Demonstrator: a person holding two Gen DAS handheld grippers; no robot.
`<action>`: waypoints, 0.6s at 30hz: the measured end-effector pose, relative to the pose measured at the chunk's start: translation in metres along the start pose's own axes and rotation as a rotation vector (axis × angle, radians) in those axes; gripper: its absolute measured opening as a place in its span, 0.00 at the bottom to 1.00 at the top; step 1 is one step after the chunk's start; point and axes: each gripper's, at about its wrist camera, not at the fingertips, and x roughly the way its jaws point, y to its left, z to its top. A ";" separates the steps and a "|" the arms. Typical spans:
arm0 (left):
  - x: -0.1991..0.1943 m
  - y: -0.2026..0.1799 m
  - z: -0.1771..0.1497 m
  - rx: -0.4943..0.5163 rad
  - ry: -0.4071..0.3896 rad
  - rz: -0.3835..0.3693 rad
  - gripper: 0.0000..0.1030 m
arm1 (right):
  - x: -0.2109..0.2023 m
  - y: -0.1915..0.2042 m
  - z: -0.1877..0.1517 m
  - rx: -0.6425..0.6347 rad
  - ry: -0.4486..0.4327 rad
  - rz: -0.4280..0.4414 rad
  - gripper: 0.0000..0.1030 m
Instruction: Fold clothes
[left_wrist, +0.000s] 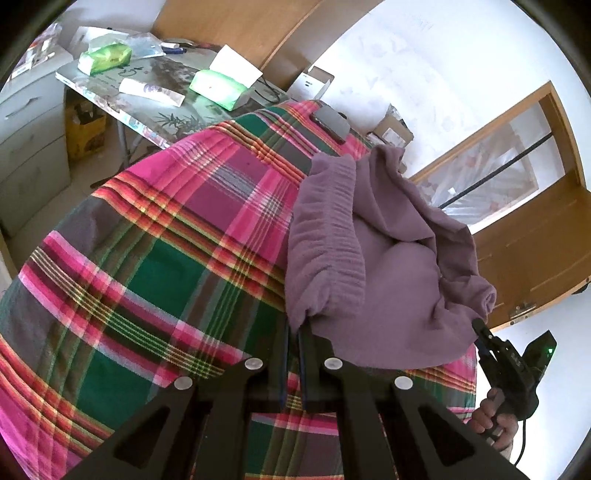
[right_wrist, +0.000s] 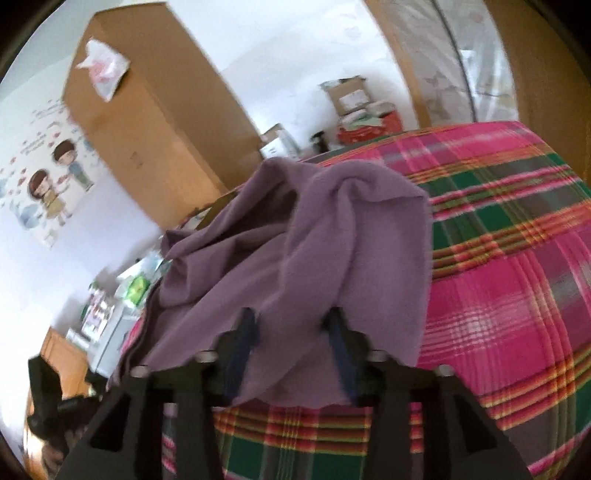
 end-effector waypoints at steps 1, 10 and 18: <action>0.000 0.000 0.000 0.000 0.001 -0.004 0.04 | -0.001 -0.001 -0.001 0.007 0.002 -0.002 0.15; -0.014 0.000 0.001 -0.004 -0.030 -0.015 0.04 | -0.030 0.014 -0.008 -0.041 -0.051 -0.007 0.08; -0.030 -0.010 -0.016 0.020 -0.002 -0.069 0.04 | -0.076 0.018 -0.017 -0.047 -0.128 -0.002 0.08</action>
